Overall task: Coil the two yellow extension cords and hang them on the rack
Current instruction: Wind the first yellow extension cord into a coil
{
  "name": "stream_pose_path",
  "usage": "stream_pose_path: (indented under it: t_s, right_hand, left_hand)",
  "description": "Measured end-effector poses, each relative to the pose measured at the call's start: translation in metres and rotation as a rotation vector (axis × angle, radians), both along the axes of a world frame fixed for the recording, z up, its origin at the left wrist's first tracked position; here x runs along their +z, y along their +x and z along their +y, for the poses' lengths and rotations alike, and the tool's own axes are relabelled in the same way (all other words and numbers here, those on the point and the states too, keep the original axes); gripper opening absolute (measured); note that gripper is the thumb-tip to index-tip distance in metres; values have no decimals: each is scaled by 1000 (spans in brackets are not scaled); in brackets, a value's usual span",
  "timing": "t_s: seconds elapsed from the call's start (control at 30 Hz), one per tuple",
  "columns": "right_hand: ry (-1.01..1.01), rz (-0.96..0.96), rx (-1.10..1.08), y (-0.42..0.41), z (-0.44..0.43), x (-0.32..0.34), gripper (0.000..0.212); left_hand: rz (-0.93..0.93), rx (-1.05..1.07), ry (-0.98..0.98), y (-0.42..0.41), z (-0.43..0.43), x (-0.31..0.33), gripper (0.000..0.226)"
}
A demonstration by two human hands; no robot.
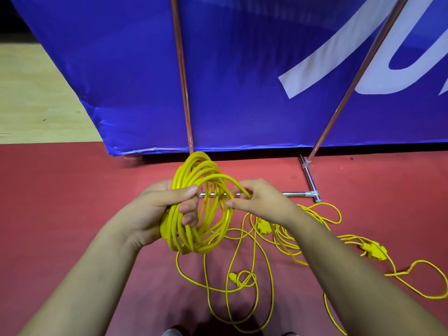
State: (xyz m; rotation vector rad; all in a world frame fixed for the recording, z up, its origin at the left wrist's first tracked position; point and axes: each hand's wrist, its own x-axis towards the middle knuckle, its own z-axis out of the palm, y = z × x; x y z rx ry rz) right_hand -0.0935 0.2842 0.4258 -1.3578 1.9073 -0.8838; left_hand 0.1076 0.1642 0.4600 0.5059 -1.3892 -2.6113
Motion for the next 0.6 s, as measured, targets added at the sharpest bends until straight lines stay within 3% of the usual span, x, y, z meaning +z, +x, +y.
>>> stream_pose_path:
  t_s: [0.1,0.23,0.43,0.53,0.6]
  right_hand:
    - [-16,-7,-55,-5,0,2,23]
    - [-72,-52,-184,-21,0,6,6]
    - [-39,-77,-140,-21,-1,-1,3]
    - [-45,-192,-100,-21,0,-2,19]
    - [-99,-329,-120,-21,1,1,20]
  left_hand:
    - [-29,-15,3,2,-3,1,52]
    - [-151,-119,-106,4,-1,0,43]
    - [-137,-93,-63,1,3,0,40]
    - [-101,-6,-92,-1,0,0,54]
    - [-112,53,-105,-1,0,1,49]
